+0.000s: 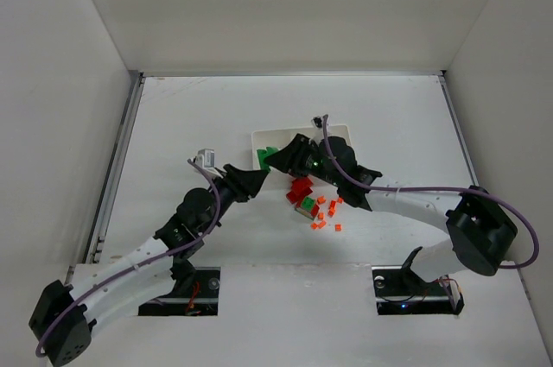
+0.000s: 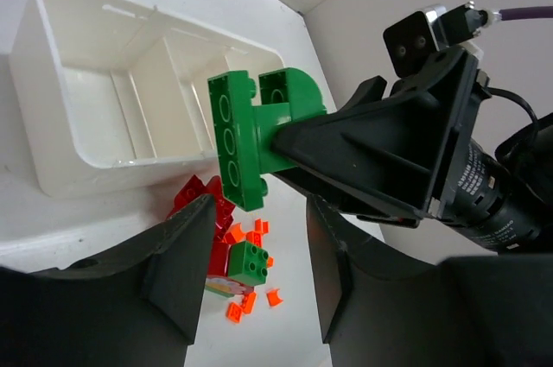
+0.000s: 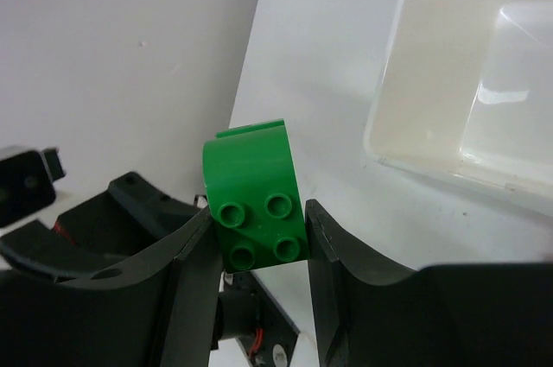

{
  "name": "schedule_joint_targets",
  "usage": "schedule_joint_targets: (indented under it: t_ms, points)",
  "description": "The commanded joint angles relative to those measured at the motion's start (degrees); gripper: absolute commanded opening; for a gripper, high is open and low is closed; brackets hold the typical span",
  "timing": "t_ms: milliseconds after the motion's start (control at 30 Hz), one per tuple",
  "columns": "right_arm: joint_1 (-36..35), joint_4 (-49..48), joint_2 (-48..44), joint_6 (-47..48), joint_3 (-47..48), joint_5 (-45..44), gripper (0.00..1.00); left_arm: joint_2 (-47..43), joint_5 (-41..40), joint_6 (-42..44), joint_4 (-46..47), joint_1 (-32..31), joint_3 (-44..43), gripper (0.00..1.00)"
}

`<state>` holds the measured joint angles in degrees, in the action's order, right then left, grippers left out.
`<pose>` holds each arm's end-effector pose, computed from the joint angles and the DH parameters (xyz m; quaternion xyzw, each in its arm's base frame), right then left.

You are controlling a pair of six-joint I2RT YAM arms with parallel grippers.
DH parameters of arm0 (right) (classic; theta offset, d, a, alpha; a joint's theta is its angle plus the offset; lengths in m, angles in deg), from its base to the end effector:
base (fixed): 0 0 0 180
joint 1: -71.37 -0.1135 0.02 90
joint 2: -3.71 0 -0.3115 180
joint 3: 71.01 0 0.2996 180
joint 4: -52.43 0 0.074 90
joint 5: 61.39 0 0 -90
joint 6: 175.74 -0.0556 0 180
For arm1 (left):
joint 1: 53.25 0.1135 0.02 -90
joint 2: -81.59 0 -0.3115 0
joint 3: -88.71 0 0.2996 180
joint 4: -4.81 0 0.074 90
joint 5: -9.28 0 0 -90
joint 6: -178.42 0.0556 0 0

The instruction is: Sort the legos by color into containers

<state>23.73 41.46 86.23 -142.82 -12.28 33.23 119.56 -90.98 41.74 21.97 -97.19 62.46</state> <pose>0.2526 0.2837 0.2728 0.0392 0.7804 0.5128 0.3557 0.1479 -0.1288 0.2565 -0.0822 0.6683 -0.4816 0.5610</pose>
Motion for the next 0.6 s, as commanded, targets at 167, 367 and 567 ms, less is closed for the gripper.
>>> schedule_joint_targets:
  t_ms: [167,367,567]
  points:
    - [0.22,-2.88,-1.40,-3.48,2.83,-3.74,0.13,3.85,-10.03,10.45,2.76,-6.01,-6.39,0.41]
    - [0.31,-3.40,-2.71,-4.27,1.95,-3.92,0.13,7.28,-16.09,15.64,-0.58,-9.18,-9.56,0.37]
    - [0.92,-3.49,-3.24,-4.27,1.25,-4.09,0.13,9.57,-20.84,19.60,-1.55,-11.90,-11.23,0.33]
